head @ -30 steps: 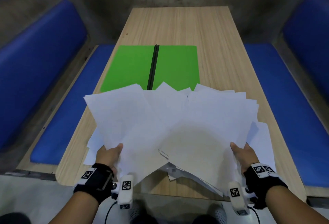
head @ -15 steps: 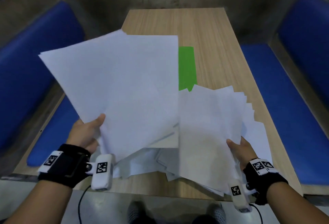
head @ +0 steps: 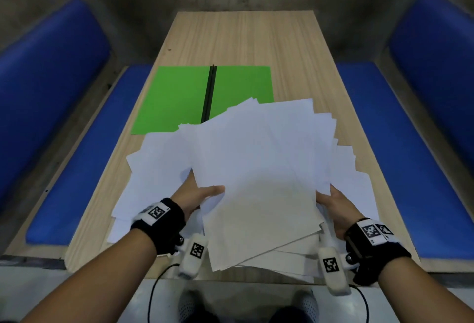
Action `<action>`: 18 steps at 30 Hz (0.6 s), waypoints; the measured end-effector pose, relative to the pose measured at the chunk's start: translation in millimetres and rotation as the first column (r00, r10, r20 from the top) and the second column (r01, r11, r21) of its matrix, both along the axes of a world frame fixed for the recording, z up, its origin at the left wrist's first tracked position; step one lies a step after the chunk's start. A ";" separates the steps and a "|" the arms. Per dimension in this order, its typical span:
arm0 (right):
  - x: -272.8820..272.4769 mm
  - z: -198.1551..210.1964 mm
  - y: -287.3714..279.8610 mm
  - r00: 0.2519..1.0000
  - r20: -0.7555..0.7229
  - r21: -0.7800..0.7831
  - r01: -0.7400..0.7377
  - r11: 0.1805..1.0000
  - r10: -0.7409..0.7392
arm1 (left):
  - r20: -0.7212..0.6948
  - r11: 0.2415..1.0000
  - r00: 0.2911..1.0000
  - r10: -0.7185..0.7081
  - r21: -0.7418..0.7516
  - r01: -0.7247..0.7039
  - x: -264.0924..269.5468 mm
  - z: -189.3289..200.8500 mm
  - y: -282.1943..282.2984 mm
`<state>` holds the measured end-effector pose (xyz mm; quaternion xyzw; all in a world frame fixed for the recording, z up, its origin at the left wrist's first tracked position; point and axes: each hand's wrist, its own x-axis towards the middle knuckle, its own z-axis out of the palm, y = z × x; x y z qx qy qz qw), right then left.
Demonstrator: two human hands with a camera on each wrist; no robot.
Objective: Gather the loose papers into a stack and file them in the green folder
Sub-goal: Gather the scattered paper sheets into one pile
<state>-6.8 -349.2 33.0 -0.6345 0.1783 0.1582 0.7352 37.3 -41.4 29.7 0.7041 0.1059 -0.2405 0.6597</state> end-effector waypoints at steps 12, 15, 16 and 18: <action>14.6 45.5 23.5 0.967 0.247 -0.241 0.116 0.964 -0.055 | 0.290 0.993 0.954 0.072 -0.112 -0.040 4.8 30.5 -27.0; 20.0 56.9 26.5 0.904 0.419 -0.263 0.213 0.941 -0.087 | 0.431 0.992 0.894 0.123 -0.091 -0.092 -1.0 44.0 -34.1; 21.2 57.2 27.2 0.889 0.451 -0.268 0.221 0.938 -0.080 | 0.463 0.991 0.876 0.132 -0.084 -0.105 -3.3 45.9 -36.5; 19.7 51.8 30.0 0.878 0.471 -0.280 0.247 0.928 -0.091 | 0.487 0.990 0.862 0.142 -0.070 -0.124 -7.4 44.7 -41.1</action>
